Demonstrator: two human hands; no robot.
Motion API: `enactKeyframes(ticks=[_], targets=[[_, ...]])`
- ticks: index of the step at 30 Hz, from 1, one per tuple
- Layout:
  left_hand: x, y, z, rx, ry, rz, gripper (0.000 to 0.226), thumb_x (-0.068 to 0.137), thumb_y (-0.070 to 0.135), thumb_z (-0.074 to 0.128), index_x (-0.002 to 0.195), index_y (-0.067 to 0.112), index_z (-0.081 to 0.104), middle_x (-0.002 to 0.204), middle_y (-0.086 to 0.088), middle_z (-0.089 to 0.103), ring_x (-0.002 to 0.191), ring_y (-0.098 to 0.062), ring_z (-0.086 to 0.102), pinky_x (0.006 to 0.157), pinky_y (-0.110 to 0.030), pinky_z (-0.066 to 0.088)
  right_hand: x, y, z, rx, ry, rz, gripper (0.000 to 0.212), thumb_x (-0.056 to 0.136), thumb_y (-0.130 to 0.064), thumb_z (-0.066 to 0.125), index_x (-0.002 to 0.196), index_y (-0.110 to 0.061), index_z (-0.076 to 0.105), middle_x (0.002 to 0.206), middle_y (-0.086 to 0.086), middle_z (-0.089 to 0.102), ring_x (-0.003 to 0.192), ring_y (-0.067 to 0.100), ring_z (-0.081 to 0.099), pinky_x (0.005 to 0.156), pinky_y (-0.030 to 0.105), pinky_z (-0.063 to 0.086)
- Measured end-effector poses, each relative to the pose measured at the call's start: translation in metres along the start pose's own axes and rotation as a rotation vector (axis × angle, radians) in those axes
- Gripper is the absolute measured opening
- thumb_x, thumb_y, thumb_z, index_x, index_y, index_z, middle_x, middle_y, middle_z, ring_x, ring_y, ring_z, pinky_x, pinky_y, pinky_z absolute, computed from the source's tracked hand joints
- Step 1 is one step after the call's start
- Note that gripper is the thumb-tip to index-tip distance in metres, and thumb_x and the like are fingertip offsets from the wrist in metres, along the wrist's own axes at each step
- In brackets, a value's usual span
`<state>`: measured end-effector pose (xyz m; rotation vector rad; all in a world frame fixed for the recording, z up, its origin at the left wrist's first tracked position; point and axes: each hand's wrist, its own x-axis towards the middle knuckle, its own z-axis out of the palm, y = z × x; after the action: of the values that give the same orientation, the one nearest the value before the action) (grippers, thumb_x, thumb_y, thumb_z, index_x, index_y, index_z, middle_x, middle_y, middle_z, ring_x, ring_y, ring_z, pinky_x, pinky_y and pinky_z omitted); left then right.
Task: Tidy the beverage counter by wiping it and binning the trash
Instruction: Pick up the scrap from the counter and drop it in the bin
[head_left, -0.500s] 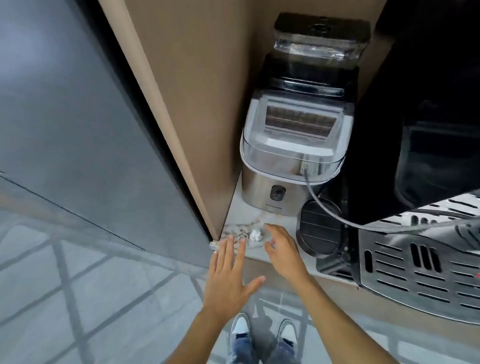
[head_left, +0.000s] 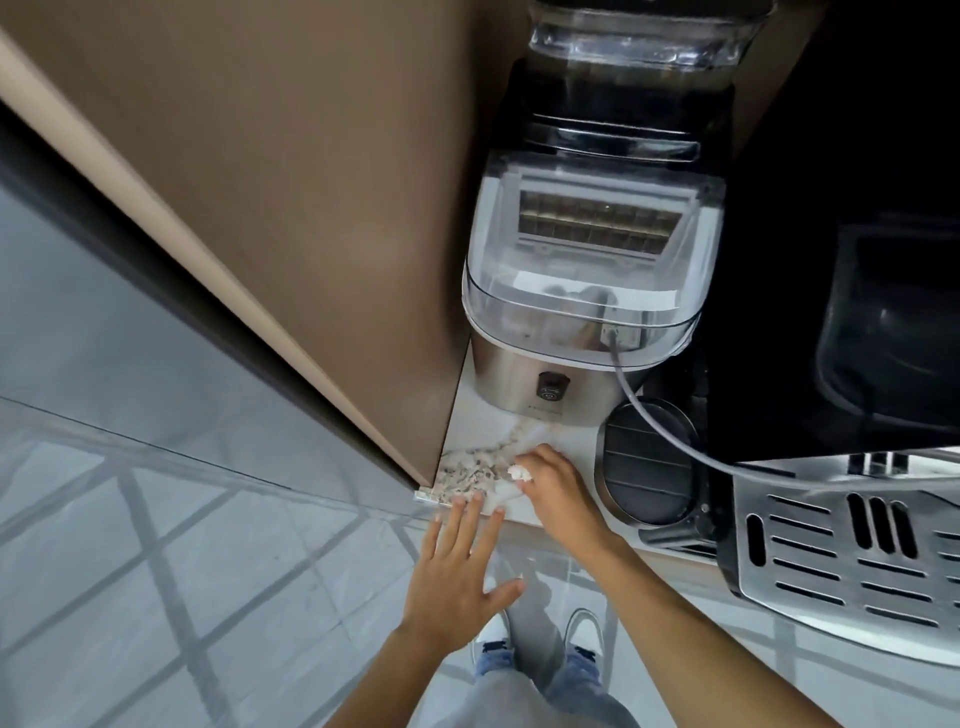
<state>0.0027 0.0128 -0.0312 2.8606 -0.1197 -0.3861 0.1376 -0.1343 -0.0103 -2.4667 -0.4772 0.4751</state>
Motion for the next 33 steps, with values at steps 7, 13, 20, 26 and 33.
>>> enactKeyframes(ticks=[7, 13, 20, 26, 33], targets=[[0.003, 0.009, 0.004, 0.033, -0.012, 0.107, 0.084, 0.088, 0.074, 0.040, 0.154, 0.022, 0.030, 0.163, -0.010, 0.022, 0.149, -0.033, 0.020, 0.118, -0.052, 0.018, -0.065, 0.001, -0.009, 0.178, 0.181, 0.140, 0.016, 0.090, -0.015, 0.063, 0.106, -0.013, 0.065, 0.099, 0.000, 0.059, 0.094, 0.015, 0.056, 0.082, 0.019, 0.044], [0.008, 0.037, 0.007, 0.065, -0.034, 0.280, 0.082, 0.087, 0.069, 0.044, 0.151, 0.018, 0.037, 0.160, -0.012, 0.027, 0.145, -0.036, 0.027, 0.115, -0.047, 0.012, -0.138, 0.017, -0.009, 0.499, 0.421, 0.430, 0.011, 0.085, -0.016, 0.070, 0.095, -0.020, 0.070, 0.087, -0.006, 0.068, 0.077, 0.004, 0.061, 0.069, 0.009, 0.043], [0.021, 0.078, 0.017, 0.122, -0.120, 0.430, 0.082, 0.091, 0.072, 0.035, 0.153, 0.018, 0.031, 0.163, -0.015, 0.016, 0.147, -0.042, 0.015, 0.118, -0.057, 0.016, -0.210, 0.043, -0.019, 0.580, 0.687, 0.631, 0.011, 0.087, -0.013, 0.070, 0.092, -0.023, 0.071, 0.075, -0.011, 0.069, 0.064, -0.003, 0.060, 0.060, 0.007, 0.043], [0.030, 0.098, 0.021, 0.139, -0.145, 0.471, 0.083, 0.090, 0.076, 0.020, 0.157, 0.027, 0.012, 0.164, -0.011, -0.012, 0.150, -0.033, -0.011, 0.122, -0.049, 0.002, -0.238, 0.064, -0.026, 0.574, 0.765, 0.693, 0.009, 0.088, -0.020, 0.068, 0.089, -0.029, 0.070, 0.076, -0.011, 0.071, 0.070, 0.000, 0.062, 0.059, 0.006, 0.043], [0.025, 0.139, 0.018, 0.202, -0.222, 0.520, 0.077, 0.094, 0.069, 0.023, 0.149, 0.018, 0.040, 0.157, -0.013, 0.036, 0.145, -0.033, 0.031, 0.114, -0.040, -0.001, -0.262, 0.101, -0.045, 0.606, 0.772, 0.701, 0.008, 0.090, -0.026, 0.064, 0.088, -0.032, 0.069, 0.067, -0.012, 0.065, 0.061, -0.003, 0.057, 0.055, 0.007, 0.043]])
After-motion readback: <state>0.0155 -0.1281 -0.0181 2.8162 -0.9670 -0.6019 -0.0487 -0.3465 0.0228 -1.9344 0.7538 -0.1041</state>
